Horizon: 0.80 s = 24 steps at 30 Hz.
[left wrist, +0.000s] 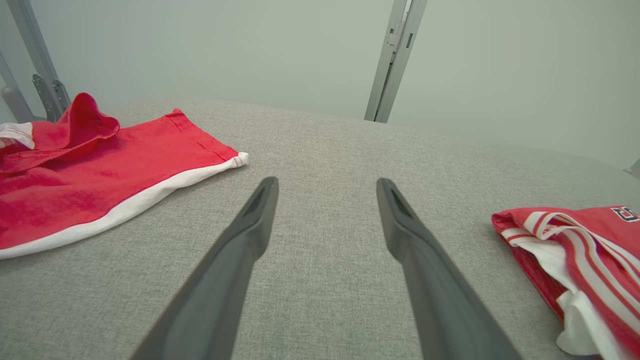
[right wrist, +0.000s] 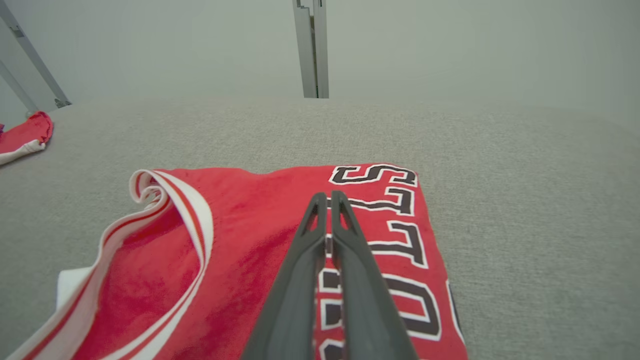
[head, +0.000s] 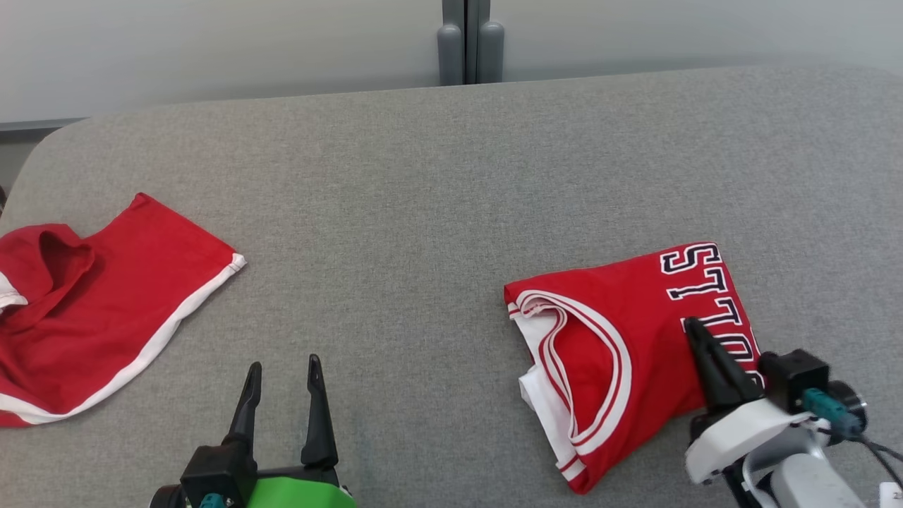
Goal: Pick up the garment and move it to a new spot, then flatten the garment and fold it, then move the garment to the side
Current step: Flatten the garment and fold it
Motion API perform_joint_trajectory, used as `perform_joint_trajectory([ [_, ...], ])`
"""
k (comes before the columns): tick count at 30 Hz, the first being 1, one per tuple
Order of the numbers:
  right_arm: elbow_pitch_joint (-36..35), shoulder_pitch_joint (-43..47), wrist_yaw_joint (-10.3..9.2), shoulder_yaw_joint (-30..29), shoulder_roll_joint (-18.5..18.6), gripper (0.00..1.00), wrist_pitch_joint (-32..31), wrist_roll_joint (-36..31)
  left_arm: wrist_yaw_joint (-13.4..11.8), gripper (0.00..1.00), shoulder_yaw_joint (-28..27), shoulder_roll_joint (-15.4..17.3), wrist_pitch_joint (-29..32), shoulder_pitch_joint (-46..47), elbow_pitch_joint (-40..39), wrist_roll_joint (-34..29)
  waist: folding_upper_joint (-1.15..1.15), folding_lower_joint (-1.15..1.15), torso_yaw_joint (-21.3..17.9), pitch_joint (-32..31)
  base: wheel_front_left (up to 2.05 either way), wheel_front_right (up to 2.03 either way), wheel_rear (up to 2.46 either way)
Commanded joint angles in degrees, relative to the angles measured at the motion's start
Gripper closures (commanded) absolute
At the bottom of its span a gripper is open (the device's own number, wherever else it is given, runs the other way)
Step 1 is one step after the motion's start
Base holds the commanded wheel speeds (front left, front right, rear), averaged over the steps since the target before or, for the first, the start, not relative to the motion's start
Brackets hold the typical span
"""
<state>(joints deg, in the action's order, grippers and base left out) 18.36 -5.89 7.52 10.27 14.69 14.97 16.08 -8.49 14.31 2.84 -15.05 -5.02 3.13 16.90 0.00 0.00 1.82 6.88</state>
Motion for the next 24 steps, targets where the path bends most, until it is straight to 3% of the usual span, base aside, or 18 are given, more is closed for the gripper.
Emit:
perform_joint_trajectory([
  [1, 1.13, -0.46, -0.07, 1.82, -0.63, 1.0, -0.36, -0.17, 0.34, 0.0, -0.3, 0.13, -0.17, 0.91, -0.08, -0.5, 0.0, 0.0, 0.37, 0.4, 0.0, 0.0, 0.0],
  [11, 10.36, -7.34, -0.07, 14.37, -5.89, 1.0, -1.99, -0.07, 0.83, 0.0, -0.36, 0.13, -0.18, 1.85, 0.49, -0.82, 0.0, 0.0, 1.65, 1.61, 0.0, 0.0, 0.0],
  [24, 22.08, -15.88, -0.07, 22.86, -10.54, 1.0, -1.77, 1.87, 0.43, 0.0, 0.07, 0.13, -0.17, 2.34, 1.34, 0.02, 0.0, 0.0, 3.47, 0.81, 0.0, 0.0, 0.0],
])
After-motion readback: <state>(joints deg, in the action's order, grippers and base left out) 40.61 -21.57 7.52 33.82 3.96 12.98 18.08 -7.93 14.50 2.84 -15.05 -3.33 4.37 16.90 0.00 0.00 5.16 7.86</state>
